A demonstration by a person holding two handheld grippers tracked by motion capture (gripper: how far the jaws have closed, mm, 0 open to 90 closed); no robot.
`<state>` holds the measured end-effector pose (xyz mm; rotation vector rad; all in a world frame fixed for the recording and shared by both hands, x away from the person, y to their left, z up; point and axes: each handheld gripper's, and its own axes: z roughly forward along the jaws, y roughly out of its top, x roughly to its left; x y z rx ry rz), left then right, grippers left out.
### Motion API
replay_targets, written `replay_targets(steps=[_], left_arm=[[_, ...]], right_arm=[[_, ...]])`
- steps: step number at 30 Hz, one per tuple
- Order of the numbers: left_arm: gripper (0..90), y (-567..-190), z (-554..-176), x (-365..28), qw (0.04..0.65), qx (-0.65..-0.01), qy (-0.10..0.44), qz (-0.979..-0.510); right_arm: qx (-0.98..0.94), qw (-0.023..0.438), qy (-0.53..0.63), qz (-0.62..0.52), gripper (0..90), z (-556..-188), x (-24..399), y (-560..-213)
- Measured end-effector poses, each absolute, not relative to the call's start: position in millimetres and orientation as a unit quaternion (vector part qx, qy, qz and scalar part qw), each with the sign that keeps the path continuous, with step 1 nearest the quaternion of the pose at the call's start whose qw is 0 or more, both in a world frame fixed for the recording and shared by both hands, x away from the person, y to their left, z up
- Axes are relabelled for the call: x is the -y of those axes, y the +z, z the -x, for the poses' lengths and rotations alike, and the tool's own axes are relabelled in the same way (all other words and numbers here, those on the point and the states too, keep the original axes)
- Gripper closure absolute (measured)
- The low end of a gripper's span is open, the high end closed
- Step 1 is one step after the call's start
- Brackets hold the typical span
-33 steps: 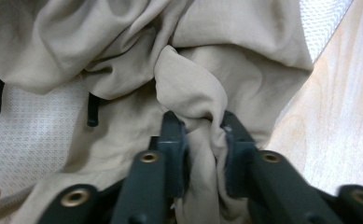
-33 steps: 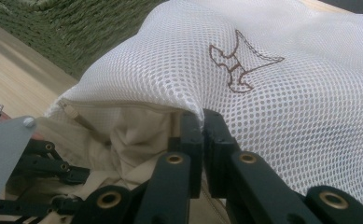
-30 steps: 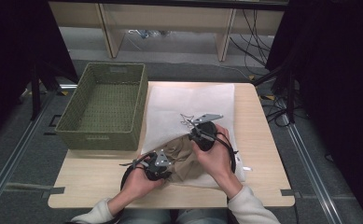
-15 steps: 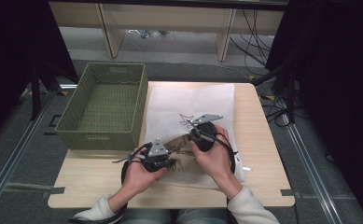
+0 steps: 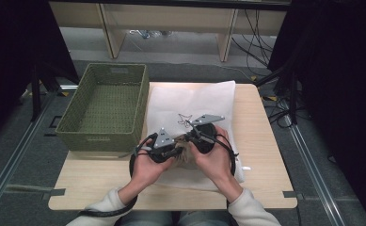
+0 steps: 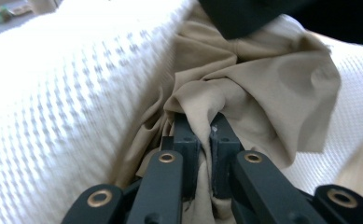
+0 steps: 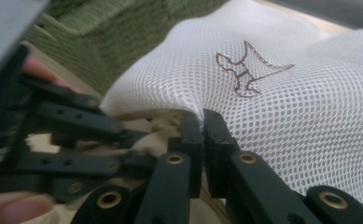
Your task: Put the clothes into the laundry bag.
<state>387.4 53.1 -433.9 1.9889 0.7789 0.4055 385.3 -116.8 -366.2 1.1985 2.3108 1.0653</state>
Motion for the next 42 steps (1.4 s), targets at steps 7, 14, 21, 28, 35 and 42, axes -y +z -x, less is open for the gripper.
replay_targets(steps=[7, 14, 21, 28, 35, 42], left_arm=[[83.8, -419, -395, -60, 0.473, -0.331, 0.192, -0.794], [83.6, -417, -402, -59, 0.464, -0.322, 0.234, -0.792], [79.0, -456, -415, -48, 0.423, -0.313, 0.248, -0.814], [66.9, -482, -416, -42, 0.409, -0.301, 0.23, -0.83], [42.8, -482, -408, -46, 0.404, -0.299, 0.203, -0.84], [28.1, -465, -383, -66, 0.414, -0.29, 0.182, -0.843]], right_arm=[[-0.803, 0.168, 0.404, -0.405, 88.6, -381, 115, -354], [-0.798, 0.164, 0.416, -0.404, 88.5, -379, 115, -349], [-0.801, 0.15, 0.381, -0.437, 88.5, -389, 120, -366], [-0.802, 0.149, 0.363, -0.45, 88.5, -396, 125, -375], [-0.812, 0.152, 0.354, -0.439, 88.5, -399, 126, -382], [-0.81, 0.152, 0.354, -0.443, 88.5, -399, 127, -381]])
